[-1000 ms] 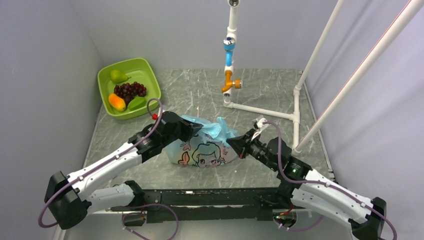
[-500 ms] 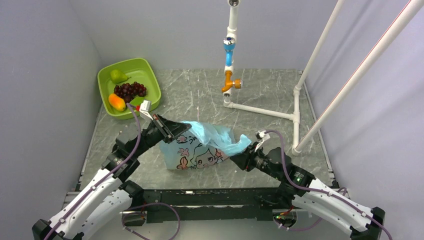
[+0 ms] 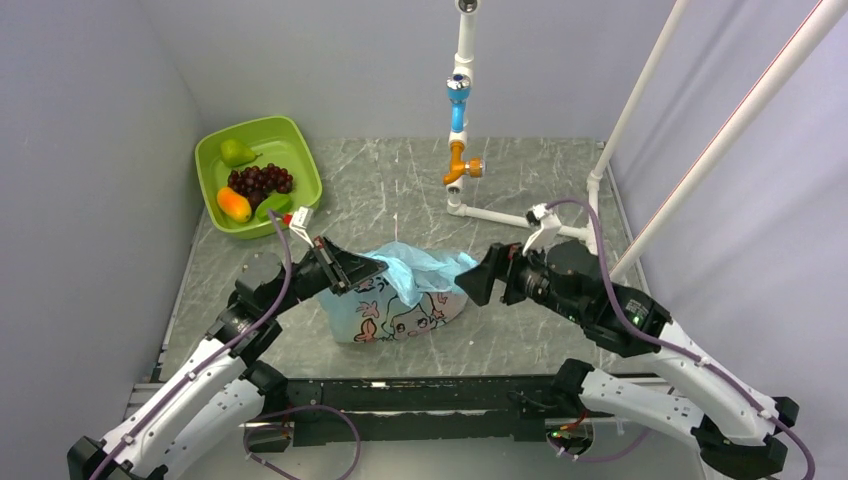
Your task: Take the fake fruits out of the plastic bag
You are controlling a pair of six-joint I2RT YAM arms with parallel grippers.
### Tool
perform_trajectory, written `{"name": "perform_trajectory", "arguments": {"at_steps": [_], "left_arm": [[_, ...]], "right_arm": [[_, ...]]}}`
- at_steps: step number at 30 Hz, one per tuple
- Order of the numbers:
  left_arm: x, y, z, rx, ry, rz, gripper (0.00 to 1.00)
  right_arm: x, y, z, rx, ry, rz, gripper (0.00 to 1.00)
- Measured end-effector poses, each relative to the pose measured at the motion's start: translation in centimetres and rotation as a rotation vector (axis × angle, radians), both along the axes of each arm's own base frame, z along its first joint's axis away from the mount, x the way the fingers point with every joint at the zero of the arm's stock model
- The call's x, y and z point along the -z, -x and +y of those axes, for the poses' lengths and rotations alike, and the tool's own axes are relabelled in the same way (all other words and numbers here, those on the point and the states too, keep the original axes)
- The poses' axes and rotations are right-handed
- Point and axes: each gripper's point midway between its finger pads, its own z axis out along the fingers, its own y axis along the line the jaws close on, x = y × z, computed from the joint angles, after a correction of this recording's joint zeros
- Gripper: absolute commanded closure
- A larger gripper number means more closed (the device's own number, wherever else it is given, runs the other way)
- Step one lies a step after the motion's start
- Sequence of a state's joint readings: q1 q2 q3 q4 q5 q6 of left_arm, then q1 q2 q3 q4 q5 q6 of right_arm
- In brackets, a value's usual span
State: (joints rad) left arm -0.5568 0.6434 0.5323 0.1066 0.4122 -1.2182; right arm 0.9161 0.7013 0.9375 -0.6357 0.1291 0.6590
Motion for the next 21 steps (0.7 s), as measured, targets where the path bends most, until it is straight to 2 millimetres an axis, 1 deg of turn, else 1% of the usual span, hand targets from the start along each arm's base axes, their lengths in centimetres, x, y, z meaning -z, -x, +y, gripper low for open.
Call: {"name": "perform_trajectory", "arguments": {"at_steps": [2,4,6,8,10,13,15,16,19,21], "left_arm": [[0.1,0.0,0.0,0.000,-0.009,-0.009,1.00],[0.6,-0.1,0.0,0.001,-0.031,-0.009,1.00],[1.1,-0.3,-0.1,0.004,-0.068,-0.005,1.00],[1.2,-0.5,-0.2,0.007,-0.097,-0.009,1.00],[1.2,-0.5,-0.2,0.010,-0.106,-0.018,1.00],[1.2,-0.4,-0.2,0.015,-0.110,-0.025,1.00],[1.2,-0.4,-0.3,0.023,-0.110,-0.025,1.00],[1.2,-0.4,-0.4,0.026,-0.109,-0.026,1.00],[1.5,-0.3,-0.6,0.045,-0.113,-0.022,1.00],[1.6,-0.1,-0.7,0.059,-0.117,-0.024,1.00]], "right_arm": [[-1.7,-0.2,0.5,-0.005,-0.010,0.005,0.01],[-2.6,-0.3,1.3,-0.011,-0.013,0.035,0.01],[-3.0,-0.5,1.9,-0.001,-0.019,0.080,0.01],[-2.5,-0.9,2.5,0.020,-0.007,0.130,0.00],[-1.3,-1.3,2.8,0.040,0.031,0.172,0.00],[1.4,-2.0,3.4,0.062,0.120,0.226,0.01],[3.1,-2.5,3.9,0.074,0.175,0.248,0.05],[4.0,-2.7,4.0,0.081,0.198,0.256,0.06],[6.5,-3.0,3.6,0.114,0.270,0.275,0.08],[7.9,-3.1,2.8,0.140,0.308,0.278,0.10]]}}
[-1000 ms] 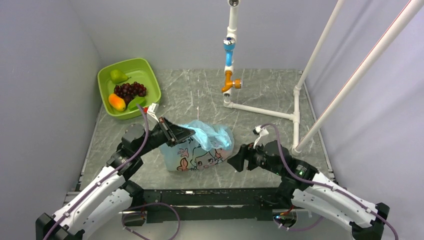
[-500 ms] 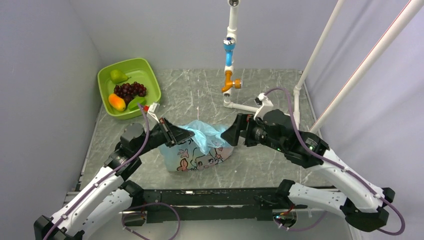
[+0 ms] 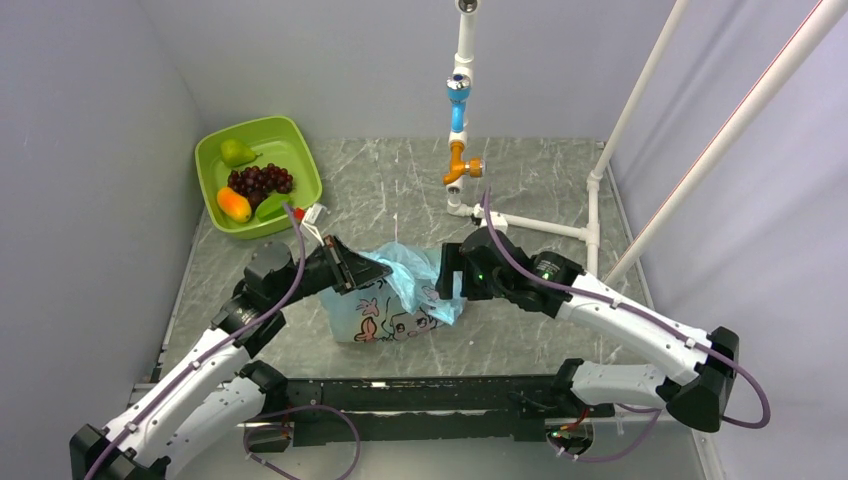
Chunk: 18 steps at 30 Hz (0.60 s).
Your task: Take the fake fruits out of the plastic bag
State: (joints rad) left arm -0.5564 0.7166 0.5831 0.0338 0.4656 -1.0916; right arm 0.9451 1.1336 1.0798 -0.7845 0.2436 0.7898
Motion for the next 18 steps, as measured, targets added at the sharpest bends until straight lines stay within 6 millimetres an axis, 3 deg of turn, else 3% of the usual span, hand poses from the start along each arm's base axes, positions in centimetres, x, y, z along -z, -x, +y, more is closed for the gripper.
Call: {"name": "perform_trajectory", "arguments": {"at_steps": [5,10,12,14,16,18], "left_arm": [[-0.1,0.5,-0.1,0.026,-0.002,-0.018,1.00],[-0.2,0.9,-0.4,0.062,0.000,-0.030,1.00],[-0.2,1.0,-0.5,0.075,0.002,-0.032,1.00],[0.0,1.1,-0.7,0.094,0.002,-0.027,1.00],[0.2,1.4,-0.9,0.121,-0.002,-0.021,1.00],[0.5,1.9,-1.1,0.167,-0.017,-0.010,1.00]], "right_arm": [[3.1,1.7,0.1,-0.055,-0.026,0.053,0.10],[5.7,4.2,2.1,-0.150,-0.128,0.175,0.24],[6.1,5.0,2.7,-0.175,-0.160,0.209,0.41],[6.1,5.2,2.9,-0.190,-0.172,0.216,0.73],[5.7,5.0,2.9,-0.189,-0.180,0.194,0.97],[5.0,4.4,2.4,-0.180,-0.177,0.140,1.00]]}}
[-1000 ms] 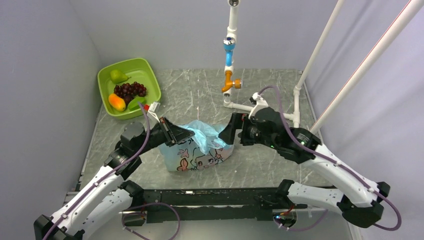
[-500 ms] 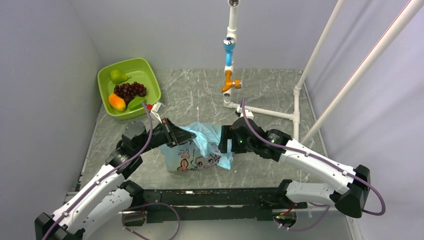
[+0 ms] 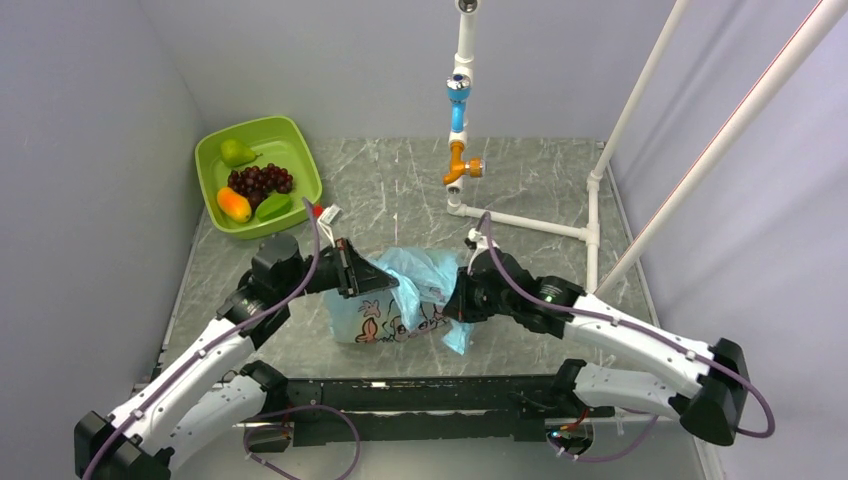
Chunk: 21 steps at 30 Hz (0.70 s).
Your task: Take the fake fruits out of the plastic bag
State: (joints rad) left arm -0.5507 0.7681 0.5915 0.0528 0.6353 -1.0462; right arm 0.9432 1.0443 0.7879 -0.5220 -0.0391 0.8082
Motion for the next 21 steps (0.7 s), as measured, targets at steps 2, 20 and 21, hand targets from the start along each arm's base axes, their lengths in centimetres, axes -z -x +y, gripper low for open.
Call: {"name": "perform_trajectory", "arguments": {"at_steps": [2,20,21], "left_arm": [[-0.3,0.4,-0.1,0.046,-0.028,0.000,0.99],[-9.2,0.6,-0.4,0.250,-0.157,-0.123,0.22],[-9.2,0.4,-0.2,0.238,-0.182,-0.119,0.20]], "right_arm": [[-1.1,-0.8,-0.8,0.025,0.000,-0.076,1.00],[-13.2,-7.0,-5.1,0.161,-0.029,-0.693,1.00],[-13.4,-7.0,-5.2,0.157,-0.025,-0.706,1.00]]}}
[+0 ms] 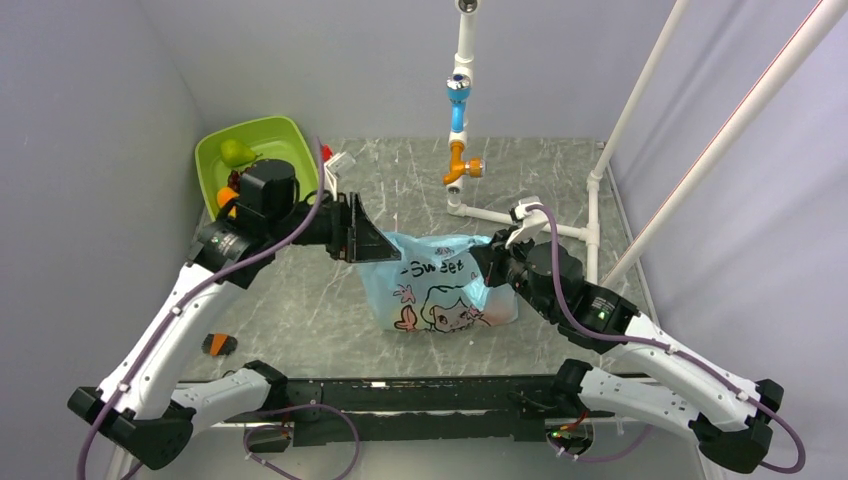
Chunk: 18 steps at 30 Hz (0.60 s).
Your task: Take the fake fruits out of the plastic bag
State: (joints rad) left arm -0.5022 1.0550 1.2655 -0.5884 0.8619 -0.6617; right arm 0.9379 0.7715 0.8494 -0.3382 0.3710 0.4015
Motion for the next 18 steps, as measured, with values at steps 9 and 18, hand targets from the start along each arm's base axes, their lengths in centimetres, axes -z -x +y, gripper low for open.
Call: {"name": "perform_trajectory", "arguments": {"at_steps": [9,18], "left_arm": [[-2.9,-3.8,2.4,-0.228,-0.289,-0.276,0.05],[6.8,-4.7,0.8,-0.207,-0.774,-0.293,0.08]], "right_arm": [[-0.8,-0.1,0.1,-0.025,0.027,-0.042,1.00],[-0.7,-0.1,0.2,-0.025,0.024,-0.034,1.00]]}}
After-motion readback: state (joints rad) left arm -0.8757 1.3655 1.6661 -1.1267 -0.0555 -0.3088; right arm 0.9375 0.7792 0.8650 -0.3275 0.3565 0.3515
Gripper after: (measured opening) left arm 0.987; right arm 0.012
